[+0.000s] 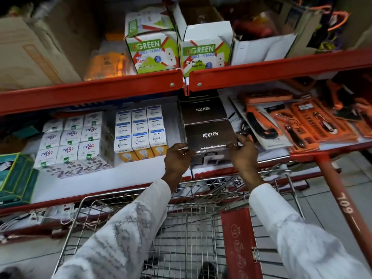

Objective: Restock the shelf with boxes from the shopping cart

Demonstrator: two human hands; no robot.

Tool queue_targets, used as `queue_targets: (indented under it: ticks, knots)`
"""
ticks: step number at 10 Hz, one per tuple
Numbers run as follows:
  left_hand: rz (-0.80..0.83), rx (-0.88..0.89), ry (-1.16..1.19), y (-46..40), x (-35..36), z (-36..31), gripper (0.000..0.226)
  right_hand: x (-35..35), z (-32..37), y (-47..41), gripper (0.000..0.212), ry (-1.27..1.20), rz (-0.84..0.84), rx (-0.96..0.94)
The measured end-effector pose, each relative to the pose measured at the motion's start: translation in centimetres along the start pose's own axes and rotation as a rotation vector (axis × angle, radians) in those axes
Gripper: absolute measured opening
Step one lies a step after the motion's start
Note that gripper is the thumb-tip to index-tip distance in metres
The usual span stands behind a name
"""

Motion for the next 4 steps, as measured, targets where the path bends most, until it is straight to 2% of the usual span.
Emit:
queue_targets:
  ticks: [2, 3, 4]
  knots:
    - [0.020, 0.038, -0.007, 0.3, 0.0, 0.2, 0.037, -0.3, 0.3, -0.4, 0.037, 0.000, 0.014, -0.026]
    - [0.044, 0.076, -0.033, 0.6, -0.3, 0.0, 0.047, -0.5, 1.0, -0.2, 0.035, 0.031, 0.029, -0.103]
    - [-0.052, 0.176, -0.152, 2.0, -1.5, -1.2, 0.056, -0.7, 2.0, 0.8, 0.040, 0.138, 0.069, -0.163]
Point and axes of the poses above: each hand's wrist, its own y-axis away from the middle knuckle, its own x-axis out of the palm, z = x × y, the point moved 3 cm from there along -y, towards the middle knuckle, and after that the axes turned 2 degrees about z, right-handed, at the moved point
